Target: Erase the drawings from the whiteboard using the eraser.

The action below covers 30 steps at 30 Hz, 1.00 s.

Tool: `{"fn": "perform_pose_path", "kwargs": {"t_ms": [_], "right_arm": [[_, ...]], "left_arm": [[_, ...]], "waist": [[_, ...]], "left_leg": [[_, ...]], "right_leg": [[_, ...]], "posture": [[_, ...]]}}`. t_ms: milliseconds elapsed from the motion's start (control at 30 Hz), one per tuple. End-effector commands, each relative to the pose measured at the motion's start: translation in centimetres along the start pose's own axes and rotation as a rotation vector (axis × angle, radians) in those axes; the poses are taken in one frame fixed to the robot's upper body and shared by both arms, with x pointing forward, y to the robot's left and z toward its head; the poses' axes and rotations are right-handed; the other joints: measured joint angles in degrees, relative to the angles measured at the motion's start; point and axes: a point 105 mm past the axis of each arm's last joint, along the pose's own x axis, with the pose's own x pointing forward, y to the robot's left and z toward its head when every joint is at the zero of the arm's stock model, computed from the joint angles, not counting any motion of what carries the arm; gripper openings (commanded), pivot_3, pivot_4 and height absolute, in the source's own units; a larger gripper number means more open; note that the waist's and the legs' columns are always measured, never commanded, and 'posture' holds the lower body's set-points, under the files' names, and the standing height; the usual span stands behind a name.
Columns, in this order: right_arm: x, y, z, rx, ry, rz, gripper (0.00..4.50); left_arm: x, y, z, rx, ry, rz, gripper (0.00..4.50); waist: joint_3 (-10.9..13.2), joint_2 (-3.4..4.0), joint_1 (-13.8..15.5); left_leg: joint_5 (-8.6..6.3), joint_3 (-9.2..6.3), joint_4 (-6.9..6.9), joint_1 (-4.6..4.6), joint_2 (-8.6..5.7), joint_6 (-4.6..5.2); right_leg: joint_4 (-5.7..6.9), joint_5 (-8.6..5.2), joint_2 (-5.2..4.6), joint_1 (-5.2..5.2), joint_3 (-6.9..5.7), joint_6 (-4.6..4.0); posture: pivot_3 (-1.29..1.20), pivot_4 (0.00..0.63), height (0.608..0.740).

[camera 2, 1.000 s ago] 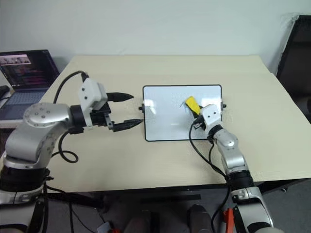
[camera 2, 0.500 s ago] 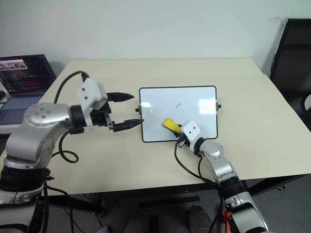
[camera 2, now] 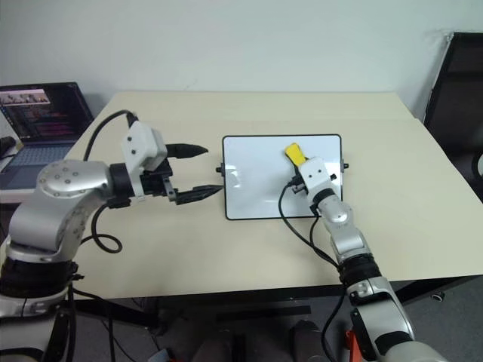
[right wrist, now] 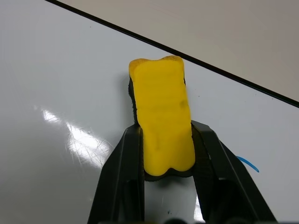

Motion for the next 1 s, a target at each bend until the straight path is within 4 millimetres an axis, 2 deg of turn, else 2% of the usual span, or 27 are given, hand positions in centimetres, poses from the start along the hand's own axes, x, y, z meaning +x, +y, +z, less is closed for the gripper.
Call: {"fn": "perform_pose_path", "kwargs": {"t_ms": [33, 100, 133, 200, 267, 333, 367, 433, 600, 700, 867, 1000], "right_arm": [[-1.2, -0.8, -4.4, 0.011, 0.173, -0.034, 0.99], [-1.1, -0.3, -4.0, 0.016, 0.153, -0.008, 0.99], [-1.1, 0.4, -3.1, 0.036, 0.107, 0.043, 0.99], [-2.0, 2.3, 1.1, 0.149, -0.085, 0.244, 0.99], [-3.5, 2.2, 3.7, 0.221, -0.154, 0.378, 0.99], [-5.2, 1.2, 4.4, 0.174, -0.108, 0.490, 0.99], [-6.5, 0.6, 4.5, 0.125, -0.064, 0.563, 0.99], [-8.7, -1.3, 5.1, 0.051, 0.007, 0.654, 0.99], [-11.9, -7.3, 6.0, -0.102, 0.171, 0.677, 0.99], [-13.8, -10.4, 5.3, -0.183, 0.337, 0.685, 0.99], [-14.8, -14.5, 4.5, -0.283, 0.460, 0.614, 0.99], [-14.6, -16.6, 5.2, -0.362, 0.464, 0.572, 0.99]], "left_arm": [[-0.3, 0.4, 1.1, 0.042, -0.026, 0.018, 4.50], [-0.3, 0.4, 1.1, 0.042, -0.026, 0.017, 4.50], [-0.3, 0.5, 1.1, 0.042, -0.026, 0.017, 4.50], [-0.3, 0.5, 1.0, 0.042, -0.023, 0.017, 4.50], [-0.4, 0.6, 0.9, 0.042, -0.020, 0.017, 4.50], [-0.5, 0.6, 0.8, 0.043, -0.015, 0.017, 4.50], [-0.6, 0.7, 0.8, 0.044, -0.014, 0.018, 4.50], [-0.6, 0.7, 0.7, 0.045, -0.014, 0.020, 4.50], [-0.6, 0.8, 0.4, 0.044, -0.012, 0.016, 4.50], [-0.6, 1.0, 0.3, 0.047, -0.010, 0.015, 4.50], [-1.1, 1.3, 0.2, 0.049, -0.001, 0.015, 4.50], [-2.1, 1.7, -0.5, 0.058, 0.042, 0.034, 4.50]], "waist": [[-0.03, -0.05, 0.12], [-0.04, -0.07, 0.17], [-0.04, -0.07, 0.18], [-0.03, -0.06, 0.25], [0.04, 0.00, 0.39], [0.27, 0.35, 0.41], [0.33, 0.45, 0.49], [0.37, 0.49, 0.88], [0.41, 0.45, 1.30], [0.47, 0.45, 1.46], [0.52, 0.39, 1.31], [0.55, 0.40, 1.08]], "left_leg": [[0.00, -0.01, 0.00, 0.00, 0.00, 0.00], [0.00, -0.02, 0.01, 0.00, 0.00, 0.00], [0.00, -0.02, 0.00, 0.00, 0.00, 0.00], [0.00, -0.02, -0.02, -0.01, 0.01, 0.00], [-0.01, -0.08, -0.14, -0.21, 0.02, 0.00], [-0.02, -0.11, -0.14, -0.74, 0.03, 0.00], [-0.01, -0.07, -0.07, -1.24, -0.01, -0.01], [-0.01, -0.12, 0.03, -2.06, -0.09, -0.02], [-0.12, -0.12, -0.13, -2.08, -0.09, 0.02], [-0.17, -0.09, -0.13, -2.08, -0.10, 0.01], [-0.18, 0.00, -0.08, -2.04, -0.09, 0.00], [-0.18, 0.06, -0.04, -2.02, -0.09, 0.00]], "right_leg": [[-0.01, 0.00, 0.00, 0.01, 0.00, 0.00], [-0.03, 0.00, 0.00, 0.01, 0.00, 0.00], [-0.04, 0.00, 0.00, 0.01, 0.00, 0.00], [-0.08, 0.00, 0.00, 0.01, -0.01, 0.00], [-0.18, -0.05, 0.00, -0.10, -0.08, -0.03], [-0.19, -0.07, 0.01, -0.57, -0.13, -0.01], [-0.12, 0.17, -0.01, -1.07, -0.07, 0.40], [-0.05, 0.34, -0.08, -1.81, -0.13, 0.25], [-0.24, 0.19, -0.10, -1.81, -0.26, 0.22], [-0.25, 0.01, -0.12, -1.80, -0.26, 0.37], [-0.31, -0.07, -0.14, -1.76, -0.21, 0.48], [-0.29, -0.07, -0.14, -1.75, -0.15, 0.49]], "posture": [[0.00, 0.150, 0.740], [0.00, 0.150, 0.740], [0.00, 0.150, 0.740], [0.00, 0.150, 0.740], [0.00, 0.150, 0.740], [0.00, 0.150, 0.740], [0.00, 0.150, 0.740], [0.00, 0.150, 0.740], [0.00, 0.150, 0.740], [0.00, 0.150, 0.740], [0.00, 0.150, 0.740], [0.00, 0.150, 0.740]]}}
